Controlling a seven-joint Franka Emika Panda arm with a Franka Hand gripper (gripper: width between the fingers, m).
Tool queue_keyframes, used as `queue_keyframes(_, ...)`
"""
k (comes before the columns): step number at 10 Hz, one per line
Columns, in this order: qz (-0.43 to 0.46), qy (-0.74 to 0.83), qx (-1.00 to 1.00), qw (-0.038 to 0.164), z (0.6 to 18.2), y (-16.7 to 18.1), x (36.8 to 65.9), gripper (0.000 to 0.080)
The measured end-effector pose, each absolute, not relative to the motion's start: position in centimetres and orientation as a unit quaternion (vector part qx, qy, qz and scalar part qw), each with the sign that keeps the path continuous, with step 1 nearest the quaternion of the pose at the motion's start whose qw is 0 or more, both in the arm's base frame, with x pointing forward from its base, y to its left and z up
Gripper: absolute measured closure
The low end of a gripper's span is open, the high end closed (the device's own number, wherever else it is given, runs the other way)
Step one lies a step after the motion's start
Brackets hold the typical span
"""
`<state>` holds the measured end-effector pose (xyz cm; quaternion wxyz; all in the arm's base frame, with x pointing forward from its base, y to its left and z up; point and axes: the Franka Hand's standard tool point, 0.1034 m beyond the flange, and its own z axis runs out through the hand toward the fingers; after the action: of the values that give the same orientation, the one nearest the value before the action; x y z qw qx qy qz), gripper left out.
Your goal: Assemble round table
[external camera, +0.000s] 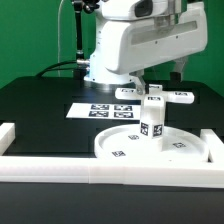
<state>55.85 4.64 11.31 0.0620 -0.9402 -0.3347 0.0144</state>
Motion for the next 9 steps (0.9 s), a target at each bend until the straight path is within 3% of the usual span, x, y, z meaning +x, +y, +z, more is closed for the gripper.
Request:
queue_keyframes(3, 0.015, -0.484, -0.874, 0.041, 11.3, 4.64, 55.91, 0.015)
queue_keyframes(9, 0.017, -0.611, -0.791, 0.034, 11.17, 3.87, 55.85, 0.015)
